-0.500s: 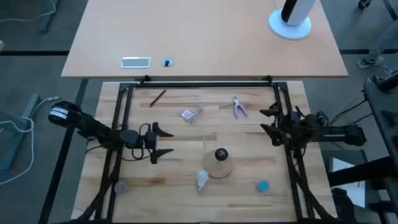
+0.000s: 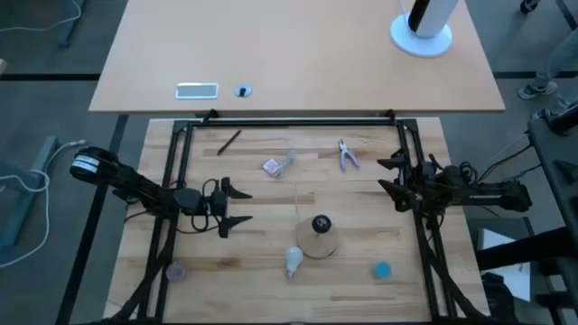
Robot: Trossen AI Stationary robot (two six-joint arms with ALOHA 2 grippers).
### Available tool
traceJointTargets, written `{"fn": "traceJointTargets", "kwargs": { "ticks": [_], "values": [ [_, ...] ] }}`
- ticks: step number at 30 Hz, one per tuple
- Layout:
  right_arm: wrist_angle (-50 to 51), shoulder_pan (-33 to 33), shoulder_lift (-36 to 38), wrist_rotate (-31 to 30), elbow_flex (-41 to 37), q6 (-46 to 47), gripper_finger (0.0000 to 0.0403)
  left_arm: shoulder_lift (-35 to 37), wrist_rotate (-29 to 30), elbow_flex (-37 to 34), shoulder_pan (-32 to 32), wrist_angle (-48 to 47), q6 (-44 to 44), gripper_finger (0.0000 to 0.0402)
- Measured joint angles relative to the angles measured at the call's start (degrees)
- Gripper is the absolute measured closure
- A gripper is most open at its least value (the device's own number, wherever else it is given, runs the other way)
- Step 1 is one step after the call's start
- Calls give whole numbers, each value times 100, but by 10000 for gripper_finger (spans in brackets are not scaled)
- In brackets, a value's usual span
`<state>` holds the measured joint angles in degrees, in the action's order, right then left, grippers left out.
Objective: Screw lightbulb
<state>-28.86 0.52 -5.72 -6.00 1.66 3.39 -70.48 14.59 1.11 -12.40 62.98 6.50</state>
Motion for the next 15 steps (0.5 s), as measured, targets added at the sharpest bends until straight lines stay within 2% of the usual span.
{"fn": "traceJointTargets", "kwargs": {
  "ticks": [15],
  "values": [
    [0,-1,-2,0,1,1,98,0,0,0,0,0,-1,83]
  ]
}}
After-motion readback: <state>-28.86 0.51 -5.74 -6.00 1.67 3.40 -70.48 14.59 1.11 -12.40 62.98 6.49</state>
